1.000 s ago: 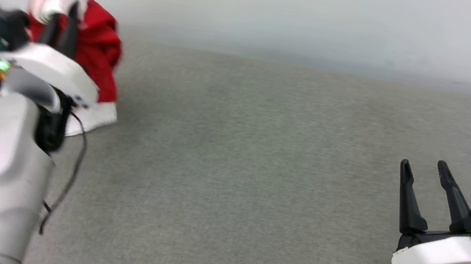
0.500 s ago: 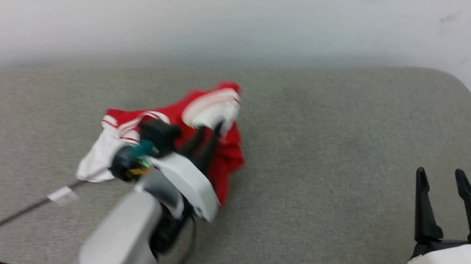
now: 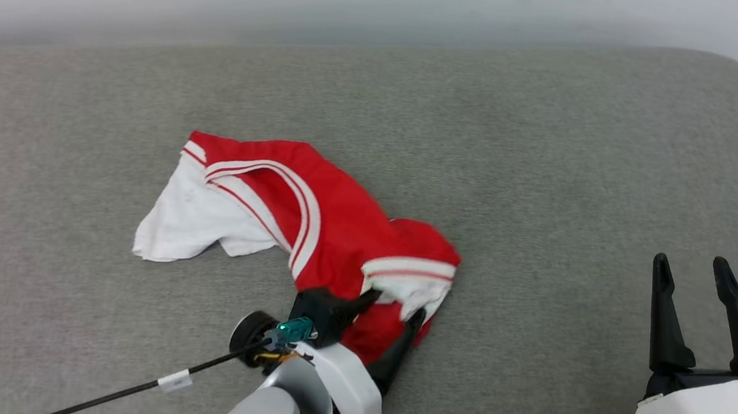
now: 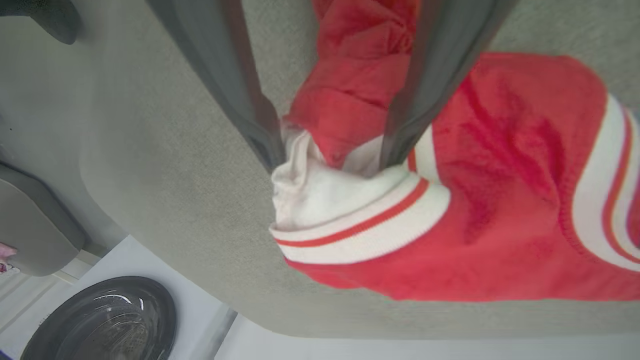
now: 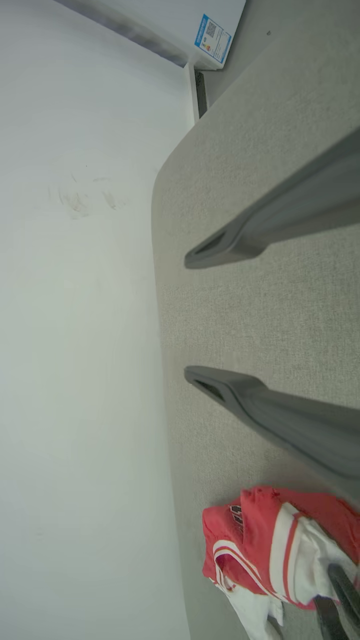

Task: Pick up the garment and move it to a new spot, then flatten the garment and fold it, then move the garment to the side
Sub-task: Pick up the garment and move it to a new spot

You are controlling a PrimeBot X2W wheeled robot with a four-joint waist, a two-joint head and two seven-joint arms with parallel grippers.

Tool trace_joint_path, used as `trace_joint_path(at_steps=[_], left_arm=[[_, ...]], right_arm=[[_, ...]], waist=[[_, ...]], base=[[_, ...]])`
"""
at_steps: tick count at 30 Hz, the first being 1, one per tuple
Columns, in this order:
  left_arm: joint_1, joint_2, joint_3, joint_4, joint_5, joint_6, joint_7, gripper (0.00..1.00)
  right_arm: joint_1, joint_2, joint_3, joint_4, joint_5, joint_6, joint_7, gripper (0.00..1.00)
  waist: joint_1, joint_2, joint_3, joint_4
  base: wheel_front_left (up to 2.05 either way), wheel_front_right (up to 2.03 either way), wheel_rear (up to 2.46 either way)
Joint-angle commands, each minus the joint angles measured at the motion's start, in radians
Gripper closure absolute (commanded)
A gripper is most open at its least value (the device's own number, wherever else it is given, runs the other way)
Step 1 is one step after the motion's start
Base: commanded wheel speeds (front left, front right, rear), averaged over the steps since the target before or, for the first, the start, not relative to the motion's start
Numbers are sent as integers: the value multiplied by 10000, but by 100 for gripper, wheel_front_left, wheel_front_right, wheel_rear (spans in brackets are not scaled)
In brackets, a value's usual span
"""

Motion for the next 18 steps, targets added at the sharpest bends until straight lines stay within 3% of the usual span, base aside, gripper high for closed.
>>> trace_joint_path(at_steps=[1, 8, 18], left_arm=[[-235, 2, -22, -143, 96, 20, -203, 0], [-402, 153, 190, -1081, 471, 294, -1281, 0], [644, 870, 1858, -1627, -51, 1475, -1633, 0]], right_arm=[[-83, 12, -28, 41, -16, -7, -51, 0], [10, 12, -123, 112, -204, -7, 29, 0], [564, 13, -32, -8, -333, -7, 366, 0]], waist=[[0, -1, -82, 205], [0, -1, -713, 892], [0, -1, -1489, 1352]], base=[[0, 0, 0], [0, 0, 0], [0, 0, 0]])
